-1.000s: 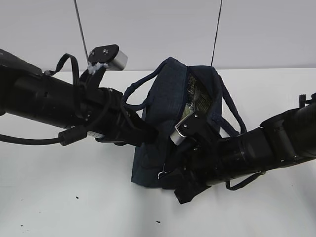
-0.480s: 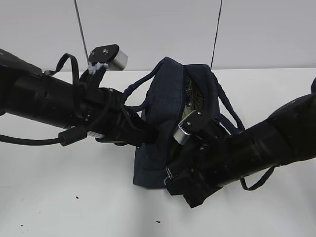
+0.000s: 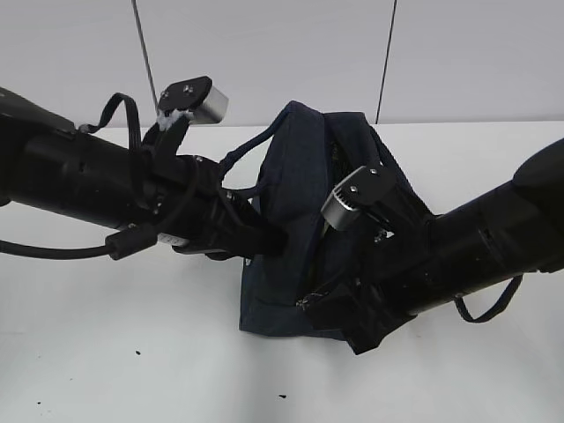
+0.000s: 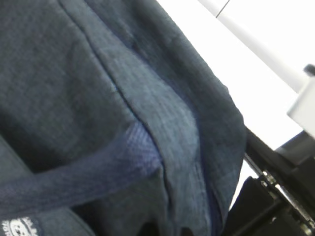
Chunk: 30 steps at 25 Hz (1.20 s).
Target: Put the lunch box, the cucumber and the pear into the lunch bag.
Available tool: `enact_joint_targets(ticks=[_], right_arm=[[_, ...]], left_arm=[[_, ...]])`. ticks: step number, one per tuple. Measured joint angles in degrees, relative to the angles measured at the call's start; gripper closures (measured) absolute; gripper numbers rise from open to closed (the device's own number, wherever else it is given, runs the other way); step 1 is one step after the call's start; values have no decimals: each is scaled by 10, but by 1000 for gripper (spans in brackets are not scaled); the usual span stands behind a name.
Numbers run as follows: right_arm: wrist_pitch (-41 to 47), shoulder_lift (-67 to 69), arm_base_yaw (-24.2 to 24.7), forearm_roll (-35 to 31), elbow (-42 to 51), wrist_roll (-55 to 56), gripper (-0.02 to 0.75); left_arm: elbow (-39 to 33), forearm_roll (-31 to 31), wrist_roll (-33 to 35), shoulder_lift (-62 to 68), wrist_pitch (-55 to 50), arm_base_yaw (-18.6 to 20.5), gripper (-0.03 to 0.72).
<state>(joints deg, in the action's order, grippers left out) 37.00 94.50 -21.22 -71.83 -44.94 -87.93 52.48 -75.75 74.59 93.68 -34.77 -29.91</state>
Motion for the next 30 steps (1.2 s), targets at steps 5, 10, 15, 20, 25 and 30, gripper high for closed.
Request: enact_joint_targets(ticks=[5, 10, 15, 20, 25, 30], right_arm=[[0, -23, 0, 3, 2, 11, 732], [0, -49, 0, 7, 3, 14, 732], [6, -79, 0, 9, 3, 25, 732], [9, -99, 0, 10, 3, 27, 732], [6, -108, 0, 11, 1, 30, 732], [0, -111, 0, 7, -13, 35, 732]], left_arm=[[0, -1, 0, 0, -7, 0, 435], [0, 3, 0, 0, 3, 0, 313], [0, 36, 0, 0, 4, 0, 306], [0, 44, 0, 0, -1, 0, 306], [0, 44, 0, 0, -5, 0, 306], [0, 43, 0, 8, -17, 0, 307]])
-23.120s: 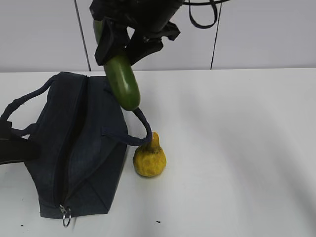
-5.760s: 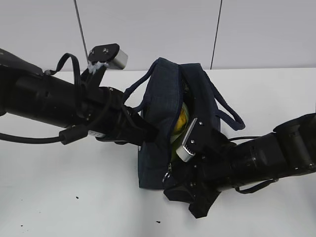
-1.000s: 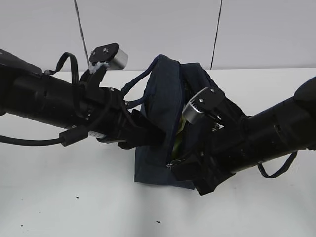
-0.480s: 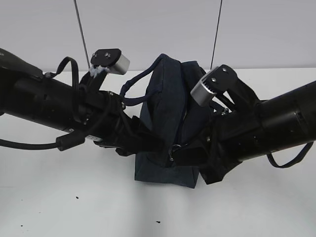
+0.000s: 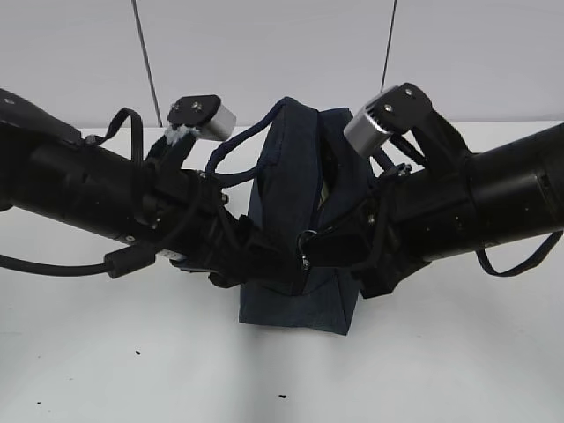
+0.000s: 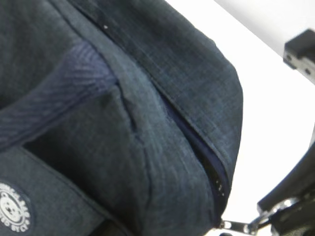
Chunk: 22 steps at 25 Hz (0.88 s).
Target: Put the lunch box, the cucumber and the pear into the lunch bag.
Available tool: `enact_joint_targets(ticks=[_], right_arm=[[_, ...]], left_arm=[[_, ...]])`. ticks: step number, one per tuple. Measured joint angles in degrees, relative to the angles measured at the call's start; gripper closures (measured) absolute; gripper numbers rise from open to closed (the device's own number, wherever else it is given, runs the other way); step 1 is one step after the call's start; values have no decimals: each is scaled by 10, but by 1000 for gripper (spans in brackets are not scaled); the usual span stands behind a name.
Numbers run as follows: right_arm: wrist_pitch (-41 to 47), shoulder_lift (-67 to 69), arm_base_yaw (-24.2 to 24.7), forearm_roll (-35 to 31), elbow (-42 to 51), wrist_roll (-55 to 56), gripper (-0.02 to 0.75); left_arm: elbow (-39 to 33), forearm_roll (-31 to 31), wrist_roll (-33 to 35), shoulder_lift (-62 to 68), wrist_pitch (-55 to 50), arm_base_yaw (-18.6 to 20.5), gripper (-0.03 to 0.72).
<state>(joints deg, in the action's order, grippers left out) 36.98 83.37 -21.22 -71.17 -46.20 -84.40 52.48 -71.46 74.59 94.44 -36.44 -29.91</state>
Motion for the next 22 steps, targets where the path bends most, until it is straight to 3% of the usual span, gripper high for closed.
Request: enact_joint_targets(ticks=[10, 22], right_arm=[[-1, -12, 0, 0, -27, 11, 732], [-36, -12, 0, -17, -41, 25, 732]], left_arm=[[0, -1, 0, 10, -9, 0, 341], [0, -1, 0, 14, 18, 0, 627]])
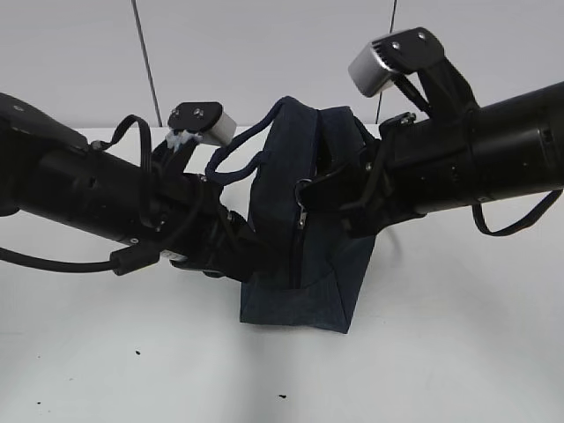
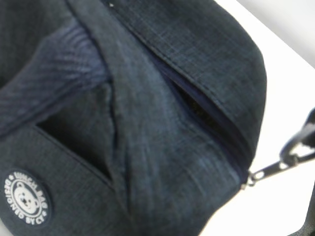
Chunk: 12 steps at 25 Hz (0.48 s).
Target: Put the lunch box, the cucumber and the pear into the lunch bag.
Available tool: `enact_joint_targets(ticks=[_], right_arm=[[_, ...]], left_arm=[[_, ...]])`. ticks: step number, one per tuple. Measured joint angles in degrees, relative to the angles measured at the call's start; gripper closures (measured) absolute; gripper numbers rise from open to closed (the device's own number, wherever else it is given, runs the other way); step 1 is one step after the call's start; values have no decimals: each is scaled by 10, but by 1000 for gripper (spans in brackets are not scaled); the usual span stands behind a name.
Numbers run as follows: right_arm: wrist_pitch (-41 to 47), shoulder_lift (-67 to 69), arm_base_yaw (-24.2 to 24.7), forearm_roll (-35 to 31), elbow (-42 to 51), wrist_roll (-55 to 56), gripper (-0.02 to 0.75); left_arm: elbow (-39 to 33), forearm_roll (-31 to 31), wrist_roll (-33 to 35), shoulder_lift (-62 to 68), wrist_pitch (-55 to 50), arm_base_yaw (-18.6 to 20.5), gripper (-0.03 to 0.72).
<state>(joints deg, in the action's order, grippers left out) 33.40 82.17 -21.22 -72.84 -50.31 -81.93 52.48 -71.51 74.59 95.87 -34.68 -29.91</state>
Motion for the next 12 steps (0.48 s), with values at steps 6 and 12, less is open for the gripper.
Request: enact_joint_targets(ticks=[6, 12], right_arm=[[-26, 0, 0, -26, -1, 0, 732], [-40, 0, 0, -29, -19, 1, 732]], left_arm=[[0, 6, 0, 0, 1, 0, 695], [1, 8, 0, 0, 0, 0, 697]])
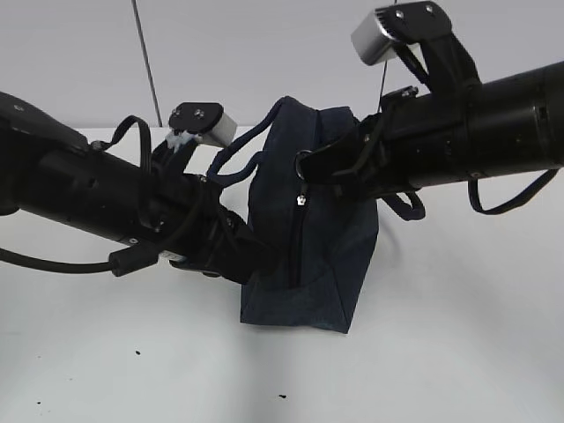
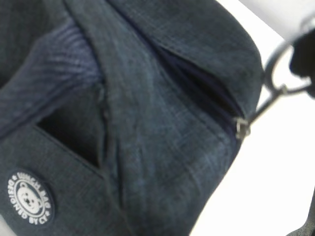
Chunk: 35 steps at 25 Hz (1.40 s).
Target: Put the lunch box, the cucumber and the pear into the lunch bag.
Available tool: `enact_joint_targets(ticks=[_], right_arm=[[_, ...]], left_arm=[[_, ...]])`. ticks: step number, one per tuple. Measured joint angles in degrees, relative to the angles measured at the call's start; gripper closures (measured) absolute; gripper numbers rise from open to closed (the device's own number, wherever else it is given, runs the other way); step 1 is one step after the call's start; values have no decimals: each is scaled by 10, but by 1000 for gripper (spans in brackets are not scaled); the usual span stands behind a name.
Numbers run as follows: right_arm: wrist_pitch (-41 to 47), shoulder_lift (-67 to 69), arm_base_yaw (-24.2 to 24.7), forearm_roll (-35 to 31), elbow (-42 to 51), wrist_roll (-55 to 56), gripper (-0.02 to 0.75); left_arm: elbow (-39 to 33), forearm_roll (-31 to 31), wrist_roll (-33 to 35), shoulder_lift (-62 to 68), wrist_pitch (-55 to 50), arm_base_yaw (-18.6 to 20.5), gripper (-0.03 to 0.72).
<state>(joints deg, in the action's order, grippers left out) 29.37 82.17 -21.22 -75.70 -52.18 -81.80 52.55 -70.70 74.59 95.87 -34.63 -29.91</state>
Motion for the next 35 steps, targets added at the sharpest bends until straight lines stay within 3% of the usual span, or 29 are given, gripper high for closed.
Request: enact_joint_targets(ticks=[12, 26, 35], right_arm=[[-28, 18, 14, -6, -32, 0, 733], [-26, 82, 32, -11, -96, 1, 732], [8, 140, 92, -15, -176, 1, 732]], left_arm=[[4, 7, 0, 0, -24, 0, 697], [4, 61, 0, 0, -58, 0, 697], [4, 78, 0, 0, -98, 0, 698]])
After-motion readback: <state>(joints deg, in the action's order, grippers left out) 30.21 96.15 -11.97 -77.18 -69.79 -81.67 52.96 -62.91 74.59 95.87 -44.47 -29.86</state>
